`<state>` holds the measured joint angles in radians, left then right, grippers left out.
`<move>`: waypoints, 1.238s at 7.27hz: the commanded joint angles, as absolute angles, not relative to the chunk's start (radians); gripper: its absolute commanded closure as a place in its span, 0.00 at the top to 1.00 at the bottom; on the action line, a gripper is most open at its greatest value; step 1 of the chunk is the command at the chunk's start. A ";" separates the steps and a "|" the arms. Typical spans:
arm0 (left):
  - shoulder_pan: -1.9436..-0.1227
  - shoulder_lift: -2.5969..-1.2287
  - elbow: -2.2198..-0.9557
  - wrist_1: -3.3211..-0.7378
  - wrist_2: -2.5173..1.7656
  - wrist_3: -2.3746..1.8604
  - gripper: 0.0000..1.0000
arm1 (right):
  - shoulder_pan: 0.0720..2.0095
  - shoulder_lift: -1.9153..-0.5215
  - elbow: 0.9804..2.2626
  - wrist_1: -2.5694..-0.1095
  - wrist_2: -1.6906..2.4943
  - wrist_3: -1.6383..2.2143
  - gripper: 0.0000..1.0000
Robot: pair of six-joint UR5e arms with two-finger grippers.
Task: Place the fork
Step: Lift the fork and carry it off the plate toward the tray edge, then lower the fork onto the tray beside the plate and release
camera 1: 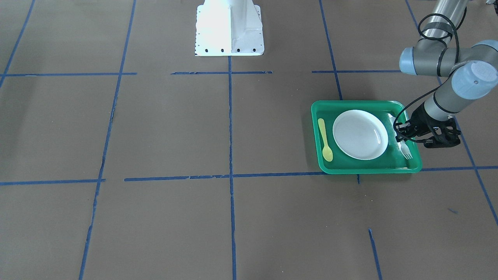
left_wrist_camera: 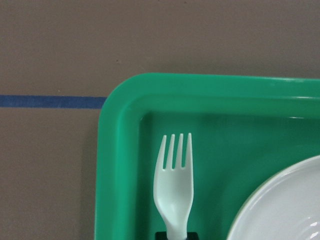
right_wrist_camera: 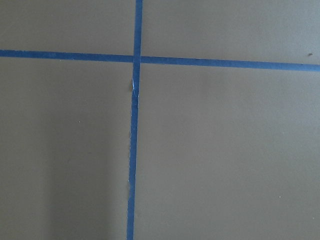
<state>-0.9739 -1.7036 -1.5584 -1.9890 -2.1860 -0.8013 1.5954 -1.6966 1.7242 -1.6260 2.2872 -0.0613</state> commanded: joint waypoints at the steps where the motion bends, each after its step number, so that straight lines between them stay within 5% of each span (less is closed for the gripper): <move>1: -0.973 -1.706 -1.551 -1.990 -2.187 -0.801 0.07 | 1.595 -1.697 1.724 -1.626 2.287 -0.061 1.00; 2: -0.973 -1.707 -1.549 -1.990 -2.187 -0.799 0.26 | 1.595 -1.697 1.724 -1.626 2.287 -0.061 1.00; 3: -0.973 -1.706 -1.549 -1.990 -2.186 -0.789 0.56 | 1.595 -1.697 1.724 -1.626 2.287 -0.061 1.00; 9: -1.168 -1.688 -1.595 -1.973 -2.348 -0.572 0.58 | 1.595 -1.697 1.724 -1.626 2.287 -0.061 1.00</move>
